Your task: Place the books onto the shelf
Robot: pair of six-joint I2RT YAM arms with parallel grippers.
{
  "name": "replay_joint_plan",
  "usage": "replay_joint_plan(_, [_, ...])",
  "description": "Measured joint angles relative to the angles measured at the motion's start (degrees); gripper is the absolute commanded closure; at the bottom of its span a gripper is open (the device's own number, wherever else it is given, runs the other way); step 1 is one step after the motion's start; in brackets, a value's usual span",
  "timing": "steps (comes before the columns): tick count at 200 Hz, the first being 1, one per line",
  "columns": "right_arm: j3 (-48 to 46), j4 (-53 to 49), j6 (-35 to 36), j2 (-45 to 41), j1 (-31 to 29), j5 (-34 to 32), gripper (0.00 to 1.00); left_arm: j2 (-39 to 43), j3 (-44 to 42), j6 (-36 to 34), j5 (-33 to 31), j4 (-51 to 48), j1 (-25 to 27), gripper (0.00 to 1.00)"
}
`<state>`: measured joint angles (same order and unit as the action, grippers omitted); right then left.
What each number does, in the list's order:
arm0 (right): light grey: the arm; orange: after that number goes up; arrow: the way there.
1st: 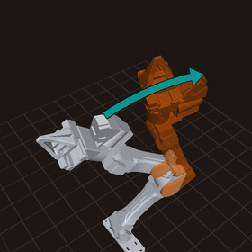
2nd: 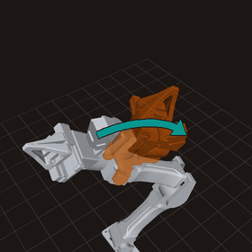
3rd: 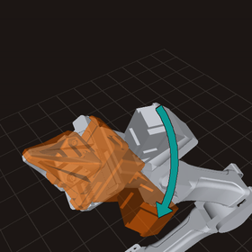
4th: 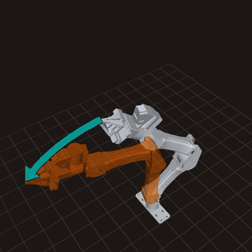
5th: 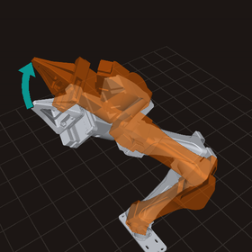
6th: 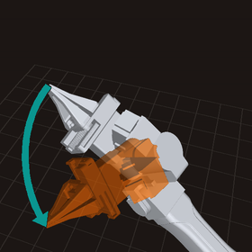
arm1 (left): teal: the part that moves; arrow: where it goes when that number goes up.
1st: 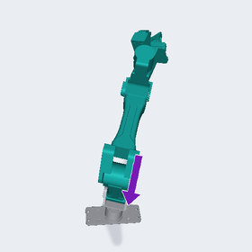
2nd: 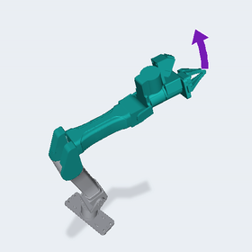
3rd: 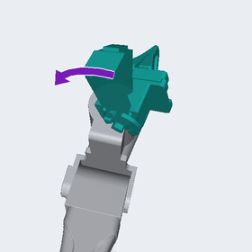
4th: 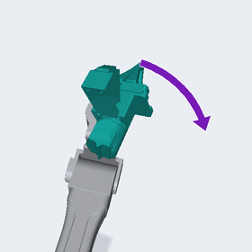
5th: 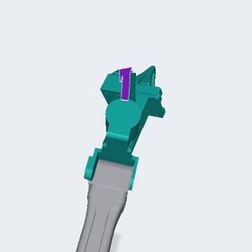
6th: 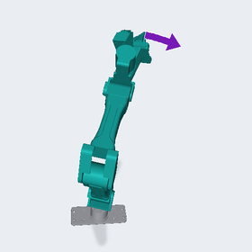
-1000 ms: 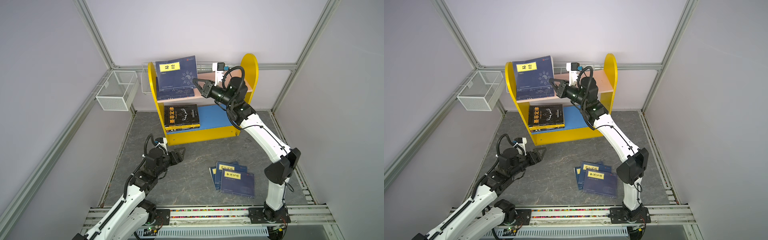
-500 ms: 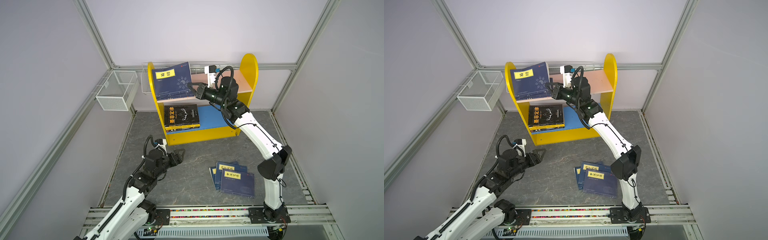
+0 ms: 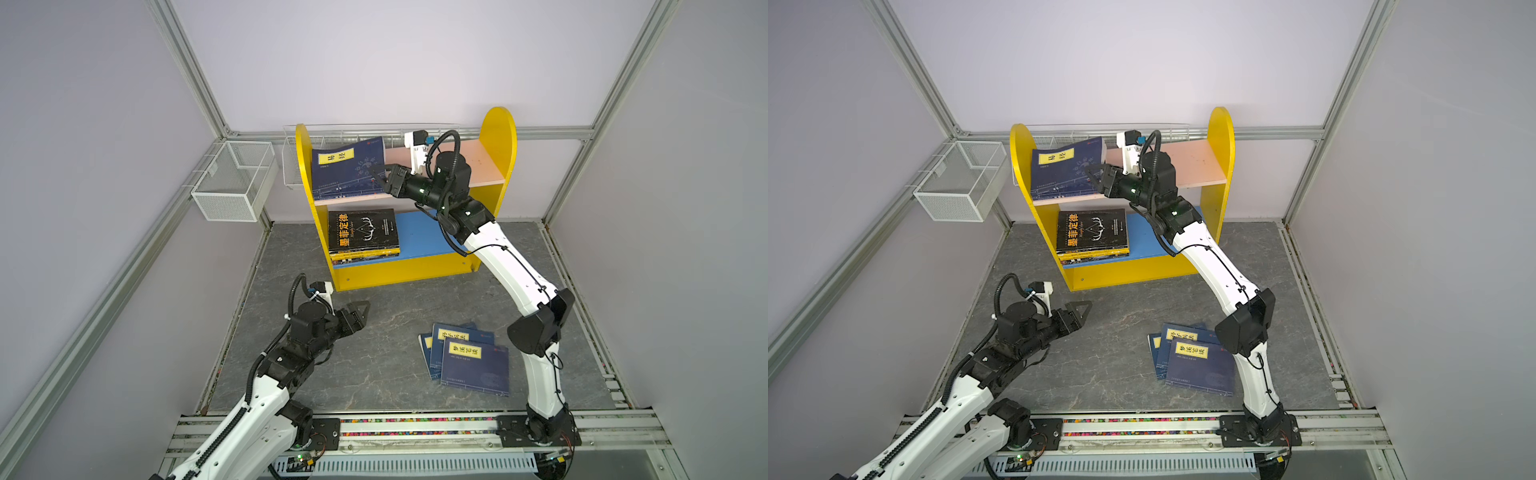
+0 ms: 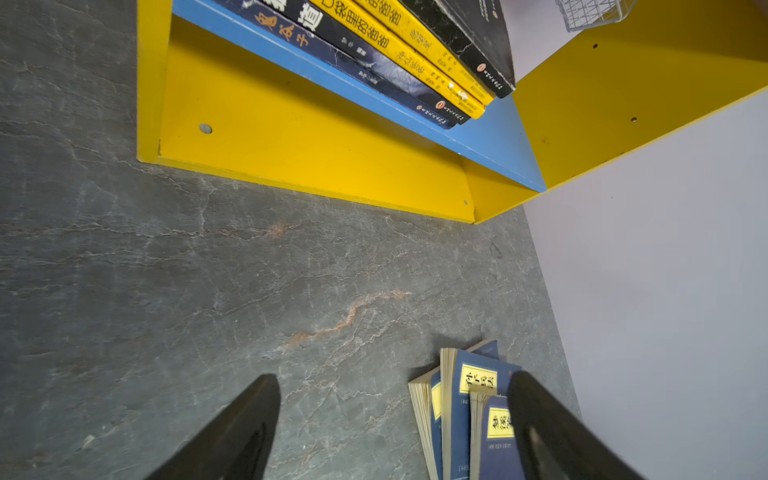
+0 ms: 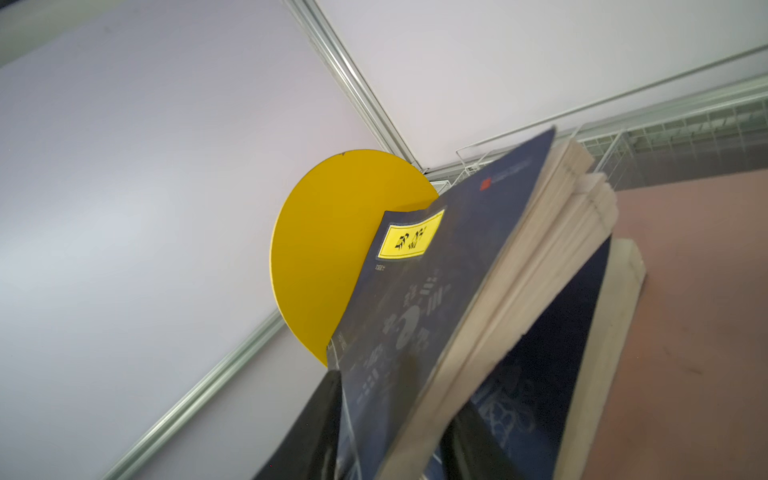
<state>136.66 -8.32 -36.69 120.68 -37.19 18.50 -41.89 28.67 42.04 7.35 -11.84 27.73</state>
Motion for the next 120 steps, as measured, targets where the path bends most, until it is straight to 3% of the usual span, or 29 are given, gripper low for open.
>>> replay_joint_plan(40, [3.5,-6.0,5.5,0.8,-1.6,-4.8,0.09,-0.2,0.0,0.6,0.2,0.4,0.0,0.13])
replay_joint_plan(120, [7.3,-15.9,20.5,0.8,-4.3,-19.3,0.01,-0.9,0.0,1.5,1.0,2.2,0.0,0.12])
